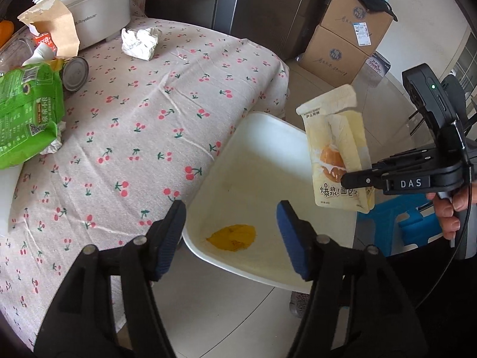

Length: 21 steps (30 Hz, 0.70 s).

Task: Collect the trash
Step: 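Carry both packets over the white bin and open both grippers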

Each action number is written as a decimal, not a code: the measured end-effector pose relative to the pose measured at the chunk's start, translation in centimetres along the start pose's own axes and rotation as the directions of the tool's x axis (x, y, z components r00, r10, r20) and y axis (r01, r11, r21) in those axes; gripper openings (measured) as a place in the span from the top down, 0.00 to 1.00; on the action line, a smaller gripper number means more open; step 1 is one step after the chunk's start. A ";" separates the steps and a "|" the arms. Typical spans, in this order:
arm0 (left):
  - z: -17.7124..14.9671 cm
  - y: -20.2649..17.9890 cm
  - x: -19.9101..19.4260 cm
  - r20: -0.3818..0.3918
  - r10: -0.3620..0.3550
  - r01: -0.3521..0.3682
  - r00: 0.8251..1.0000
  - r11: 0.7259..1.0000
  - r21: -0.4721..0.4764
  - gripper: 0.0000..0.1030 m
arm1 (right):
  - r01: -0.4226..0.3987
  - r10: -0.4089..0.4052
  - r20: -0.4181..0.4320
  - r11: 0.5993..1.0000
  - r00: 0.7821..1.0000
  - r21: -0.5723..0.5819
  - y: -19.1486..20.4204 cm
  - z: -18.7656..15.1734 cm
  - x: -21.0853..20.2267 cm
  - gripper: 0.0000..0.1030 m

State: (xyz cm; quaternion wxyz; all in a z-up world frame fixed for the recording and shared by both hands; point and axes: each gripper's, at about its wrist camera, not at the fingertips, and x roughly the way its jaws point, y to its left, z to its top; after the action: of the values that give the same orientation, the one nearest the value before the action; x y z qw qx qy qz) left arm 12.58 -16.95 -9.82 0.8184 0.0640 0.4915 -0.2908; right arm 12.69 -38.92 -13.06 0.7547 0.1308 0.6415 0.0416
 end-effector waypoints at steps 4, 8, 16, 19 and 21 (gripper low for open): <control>-0.4 1.0 -1.6 0.022 0.033 -0.032 0.999 0.999 -0.022 0.22 | -0.038 0.038 -0.001 0.999 0.999 0.037 0.2 0.4 -0.2 0.52; -0.8 2.1 -2.6 0.026 0.071 -0.070 0.997 0.997 -0.036 0.20 | -0.042 0.041 0.028 0.998 0.999 0.037 1.2 0.7 -1.3 0.31; -1.9 4.4 -5.0 0.031 0.139 -0.137 0.990 0.988 -0.072 0.12 | -0.032 0.035 0.051 0.998 0.998 -0.047 4.3 0.6 -2.5 0.26; -2.5 5.8 -6.0 0.020 0.172 -0.170 0.985 0.981 -0.091 0.11 | -0.023 0.028 0.059 0.997 0.998 -0.072 5.6 0.7 -2.8 0.23; -3.0 7.3 -6.8 0.015 0.195 -0.192 0.981 0.974 -0.124 0.11 | -0.019 0.025 0.063 0.996 0.998 -0.091 6.7 0.9 -2.8 0.22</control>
State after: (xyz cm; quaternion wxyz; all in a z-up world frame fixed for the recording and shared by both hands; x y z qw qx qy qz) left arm 11.83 -6.96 -6.90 0.8518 0.0576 0.4886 -0.1801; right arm 13.78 -33.26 -8.61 0.7794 0.1050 0.6131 0.0747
